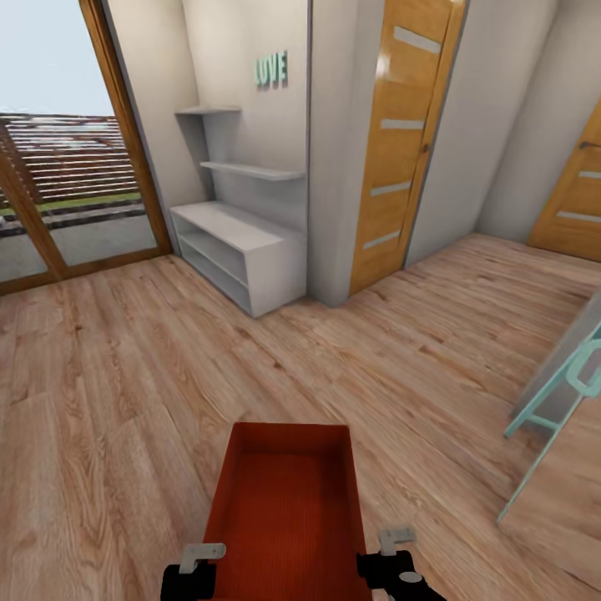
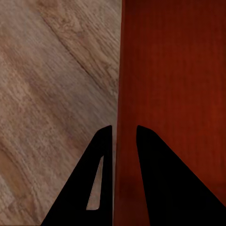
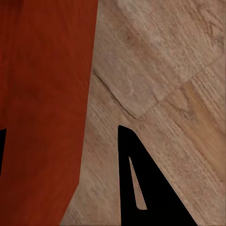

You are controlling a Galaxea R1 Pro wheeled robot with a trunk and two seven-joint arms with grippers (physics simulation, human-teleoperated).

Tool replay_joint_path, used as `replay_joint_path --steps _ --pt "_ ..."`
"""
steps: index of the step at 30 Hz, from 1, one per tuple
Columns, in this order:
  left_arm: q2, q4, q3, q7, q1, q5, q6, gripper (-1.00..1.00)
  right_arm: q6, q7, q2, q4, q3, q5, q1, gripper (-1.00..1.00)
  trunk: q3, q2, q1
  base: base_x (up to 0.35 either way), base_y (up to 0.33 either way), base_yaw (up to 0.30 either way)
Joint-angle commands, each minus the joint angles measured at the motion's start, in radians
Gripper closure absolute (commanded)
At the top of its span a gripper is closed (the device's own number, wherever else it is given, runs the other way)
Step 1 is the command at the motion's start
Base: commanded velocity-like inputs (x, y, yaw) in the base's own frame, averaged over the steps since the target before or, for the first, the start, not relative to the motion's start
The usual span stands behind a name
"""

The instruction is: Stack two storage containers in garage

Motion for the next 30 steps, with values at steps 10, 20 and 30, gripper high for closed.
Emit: replay_joint_path --steps 10,20,30 --pt "0.001 0.0 0.009 0.016 -0.001 0.001 -0.004 1.0 -0.002 -0.011 -0.001 0.001 0.004 0.005 -0.001 1.0 -0.001 0.0 0.0 0.347 0.0 0.0" --pt "0.001 0.0 0.009 0.016 0.0 0.001 -0.004 1.0 -0.002 -0.011 -0.001 0.001 0.004 0.004 -0.001 1.0 -0.001 0.0 0.0 0.347 0.03 0.0" --pt "0.001 0.0 0.009 0.016 0.0 0.001 -0.004 1.0 -0.002 -0.011 -0.001 0.001 0.004 0.005 -0.001 1.0 -0.001 0.0 0.0 0.347 0.072 -0.101"
